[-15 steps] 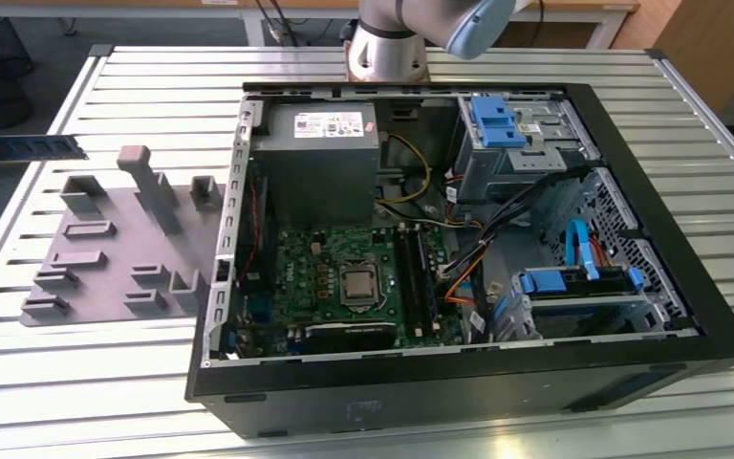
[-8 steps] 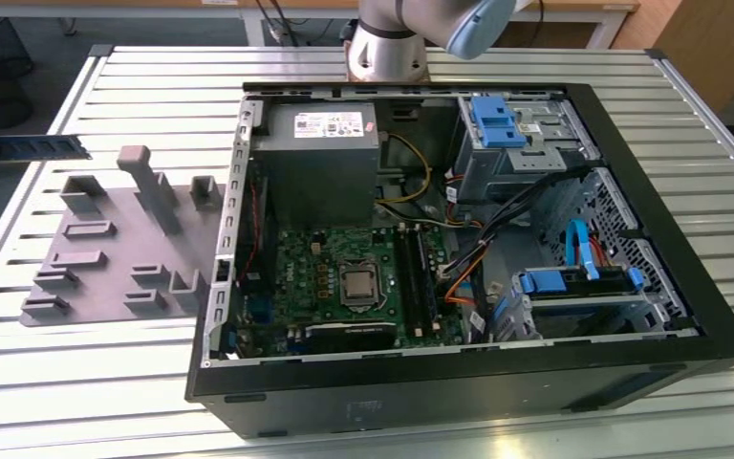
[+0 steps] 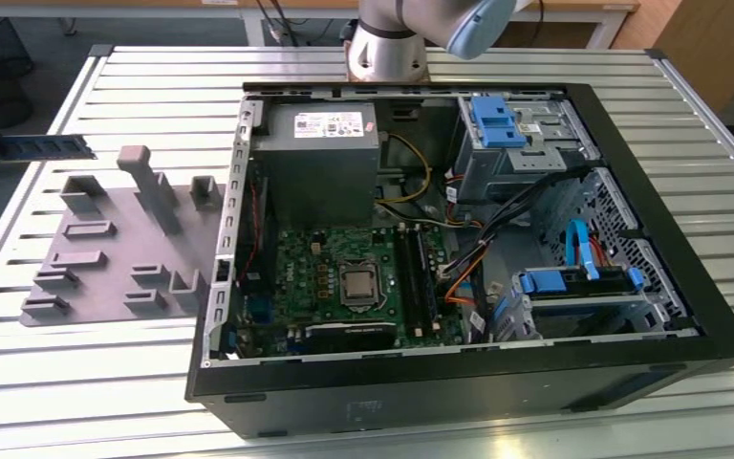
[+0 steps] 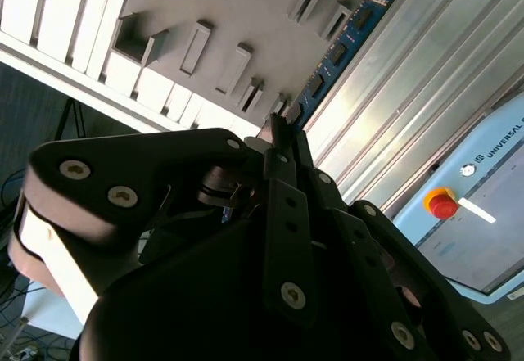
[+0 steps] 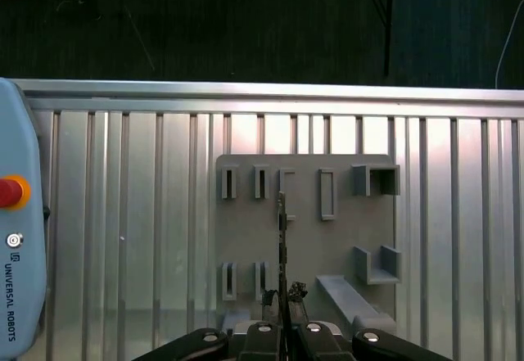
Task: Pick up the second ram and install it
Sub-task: 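Pick up the second ram and move it above second insertion slot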
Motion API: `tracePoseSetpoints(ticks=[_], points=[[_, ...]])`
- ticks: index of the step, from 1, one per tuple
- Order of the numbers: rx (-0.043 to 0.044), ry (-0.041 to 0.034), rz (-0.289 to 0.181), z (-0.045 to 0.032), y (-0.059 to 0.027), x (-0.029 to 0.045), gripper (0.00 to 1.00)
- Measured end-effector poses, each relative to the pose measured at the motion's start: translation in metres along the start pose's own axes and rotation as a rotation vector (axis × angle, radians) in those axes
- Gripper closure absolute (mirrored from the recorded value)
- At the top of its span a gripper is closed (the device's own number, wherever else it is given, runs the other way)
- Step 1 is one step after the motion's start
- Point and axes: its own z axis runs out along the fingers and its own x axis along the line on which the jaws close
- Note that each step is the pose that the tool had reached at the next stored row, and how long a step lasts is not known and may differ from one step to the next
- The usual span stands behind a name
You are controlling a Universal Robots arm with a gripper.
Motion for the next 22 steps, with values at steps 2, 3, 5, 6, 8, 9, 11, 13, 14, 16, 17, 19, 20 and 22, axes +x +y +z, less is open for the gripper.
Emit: tracePoseSetpoints(ticks=[2, 3, 5, 6, 8, 9, 11, 13, 14, 16, 17, 19, 20, 22], points=[[-0.0001, 0.0001, 0.0, -0.0001, -0.0009, 0.0, 0.86], [-0.0001, 0.0, 0.0, -0.0001, -0.0014, 0.0, 0.86], [-0.0001, 0.0001, 0.0, -0.0001, -0.0023, 0.0, 0.86], [-0.0001, 0.0, 0.0, -0.0001, -0.0028, 0.0, 0.86], [-0.0001, 0.0, 0.0, -0.0001, -0.0037, -0.0001, 0.86], [-0.0001, 0.0001, 0.0, -0.0002, -0.0042, -0.0001, 0.86], [-0.0001, 0.0001, 0.0, -0.0002, -0.0052, -0.0001, 0.86], [0.0, 0.0, 0.0, -0.0001, -0.0061, -0.0001, 0.86], [-0.0001, 0.0001, 0.0, -0.0002, -0.0065, -0.0001, 0.86], [-0.0001, 0.0, 0.0, -0.0002, -0.0075, -0.0001, 0.86], [-0.0001, 0.0001, 0.0, -0.0003, -0.008, -0.0001, 0.86], [0.0, 0.0, 0.0, -0.0003, -0.0089, -0.0001, 0.86], [-0.0001, 0.0001, 0.0, -0.0003, -0.0094, -0.0001, 0.86], [0.0, 0.0, 0.0, -0.0003, -0.0103, -0.0001, 0.86]])
